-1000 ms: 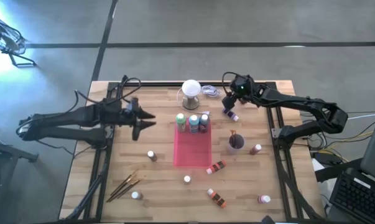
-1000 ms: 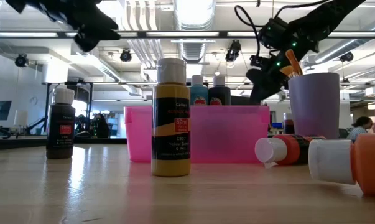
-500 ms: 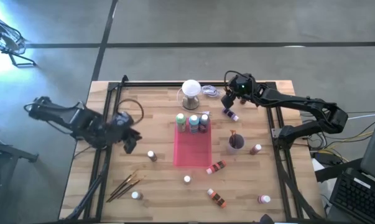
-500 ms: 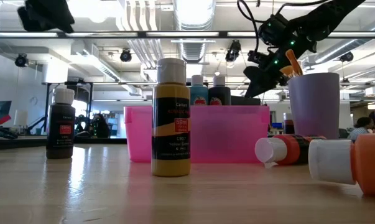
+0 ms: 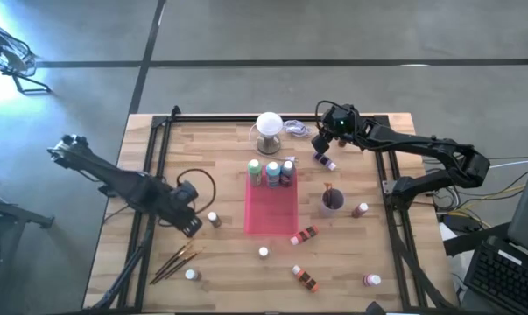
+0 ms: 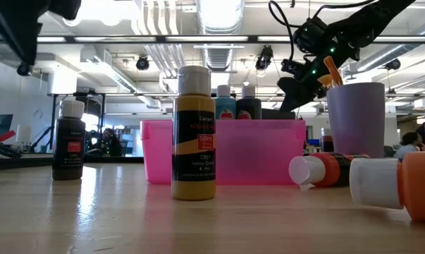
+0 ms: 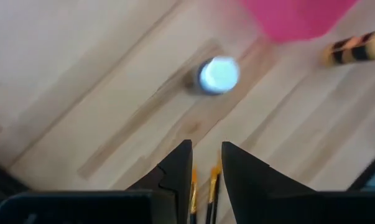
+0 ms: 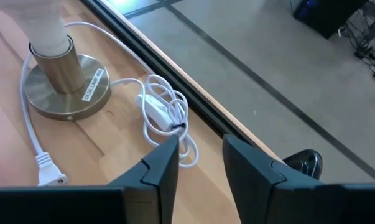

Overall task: Pick & Place Paint Supplies
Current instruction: Put the orange paintbrush into the purple cup

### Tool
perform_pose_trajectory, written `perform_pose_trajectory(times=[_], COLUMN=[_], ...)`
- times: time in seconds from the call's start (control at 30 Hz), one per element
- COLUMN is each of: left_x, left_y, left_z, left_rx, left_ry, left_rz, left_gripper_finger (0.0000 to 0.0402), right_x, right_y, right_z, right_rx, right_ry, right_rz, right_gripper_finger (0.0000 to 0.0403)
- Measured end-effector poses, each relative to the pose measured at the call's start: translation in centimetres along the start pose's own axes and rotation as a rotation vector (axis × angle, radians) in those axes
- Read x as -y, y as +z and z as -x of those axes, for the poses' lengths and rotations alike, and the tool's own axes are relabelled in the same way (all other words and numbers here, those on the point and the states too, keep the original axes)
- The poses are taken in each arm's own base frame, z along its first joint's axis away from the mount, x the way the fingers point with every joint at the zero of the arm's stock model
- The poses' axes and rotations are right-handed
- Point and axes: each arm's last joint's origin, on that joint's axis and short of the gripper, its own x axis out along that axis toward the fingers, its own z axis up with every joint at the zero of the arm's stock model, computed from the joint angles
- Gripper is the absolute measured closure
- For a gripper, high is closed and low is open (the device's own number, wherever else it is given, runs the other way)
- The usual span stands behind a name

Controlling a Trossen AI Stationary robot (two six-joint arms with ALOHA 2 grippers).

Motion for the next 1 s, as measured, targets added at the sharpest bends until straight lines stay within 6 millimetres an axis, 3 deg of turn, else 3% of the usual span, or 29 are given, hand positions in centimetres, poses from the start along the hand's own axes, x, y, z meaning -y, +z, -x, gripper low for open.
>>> perform_pose_trajectory(times=[0.47, 0.73, 1.0], left_x=[2.9, 5.2, 3.6], left_y=[-1.3, -1.6, -2.2], left_z=[-5.0, -8.4, -10.0], left_rx=[-0.106, -0.197, -0.292], left_ry=[0.191, 0.14, 0.292], left_rz=[-0.031, -0.09, -0.08], left_gripper_finger=[0.031, 0.0309, 0.0309], right_x=[0.0, 0.0, 0.0], right_y=[0.3, 0.7, 0.7], right_z=[0.0, 0.0, 0.0], right_rx=[0.029, 0.071, 0.075], right_ry=[0.001, 0.005, 0.007], right_rz=[0.022, 0.011, 0.007], right_gripper_finger=[0.0306, 0.0322, 0.0335])
